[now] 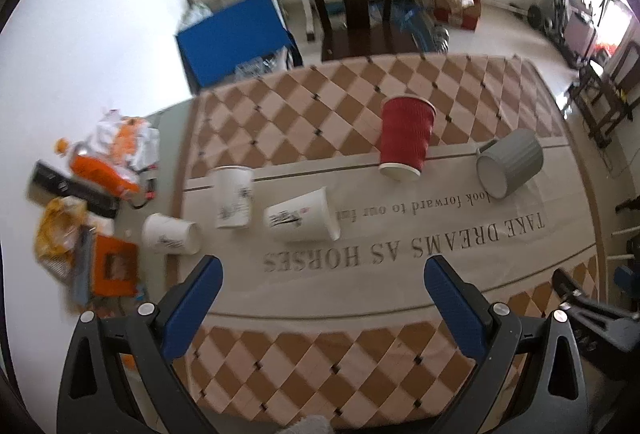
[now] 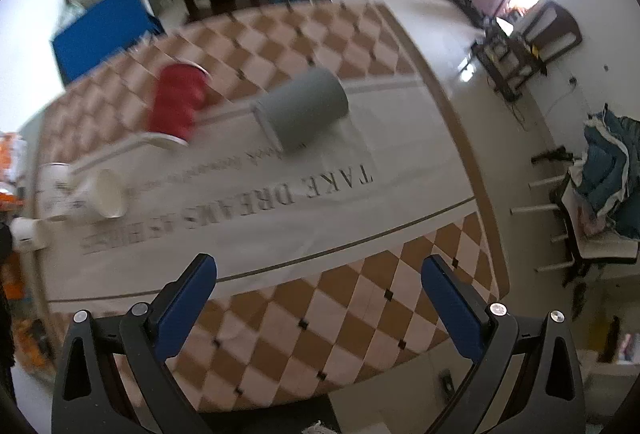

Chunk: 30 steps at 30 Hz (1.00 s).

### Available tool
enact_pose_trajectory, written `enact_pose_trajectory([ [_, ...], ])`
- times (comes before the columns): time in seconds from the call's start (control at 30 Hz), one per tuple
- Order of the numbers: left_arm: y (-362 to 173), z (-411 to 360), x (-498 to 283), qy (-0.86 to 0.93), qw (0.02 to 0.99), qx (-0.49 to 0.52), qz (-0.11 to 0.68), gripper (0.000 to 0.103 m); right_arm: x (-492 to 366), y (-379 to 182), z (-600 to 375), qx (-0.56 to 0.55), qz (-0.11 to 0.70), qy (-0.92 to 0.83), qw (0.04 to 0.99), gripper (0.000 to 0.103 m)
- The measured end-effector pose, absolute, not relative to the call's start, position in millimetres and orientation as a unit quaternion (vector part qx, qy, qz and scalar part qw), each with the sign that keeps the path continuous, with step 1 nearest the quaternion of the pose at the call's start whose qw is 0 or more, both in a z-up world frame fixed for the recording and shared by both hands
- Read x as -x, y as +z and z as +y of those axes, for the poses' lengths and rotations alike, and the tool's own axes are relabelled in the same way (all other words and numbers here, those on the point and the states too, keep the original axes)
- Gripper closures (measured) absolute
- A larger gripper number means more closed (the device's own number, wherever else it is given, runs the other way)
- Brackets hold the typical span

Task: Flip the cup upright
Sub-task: 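Reach the left tool to the upside-down red cup and close on it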

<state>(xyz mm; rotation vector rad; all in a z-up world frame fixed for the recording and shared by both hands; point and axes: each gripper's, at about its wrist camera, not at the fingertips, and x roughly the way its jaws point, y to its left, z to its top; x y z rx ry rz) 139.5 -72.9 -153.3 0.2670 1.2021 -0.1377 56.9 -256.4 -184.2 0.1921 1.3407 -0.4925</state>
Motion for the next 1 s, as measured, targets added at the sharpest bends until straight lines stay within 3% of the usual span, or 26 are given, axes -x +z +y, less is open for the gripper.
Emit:
enact_pose_trajectory([
  [0.2, -214, -126, -200, -0.087, 0.778, -0.152, 0.603, 0.001, -97, -262, -295, -0.104, 0.657, -0.231, 0.71, 0.011],
  [0.37, -249, -157, -237, -0.107, 0.763, -0.163, 0.617, 0.01, -123, -304, -315, -0.108, 0.676, -0.225, 0.693, 0.013],
  [0.5, -267, -176, -259, -0.116, 0.755, -0.164, 0.624, 0.012, -131, -322, -326, -0.11, 0.683, -0.224, 0.686, 0.014],
  [0.57, -276, -183, -268, -0.12, 0.75, -0.165, 0.629, 0.02, -134, -328, -329, -0.113, 0.688, -0.225, 0.681, 0.014],
  [0.93, -311, -208, -299, -0.129, 0.728, -0.179, 0.649, 0.022, -142, -353, -352, -0.124, 0.698, -0.23, 0.666, 0.014],
  [1.0, -316, -210, -302, -0.127, 0.726, -0.179, 0.652, 0.029, -143, -356, -356, -0.123, 0.699, -0.23, 0.666, 0.014],
])
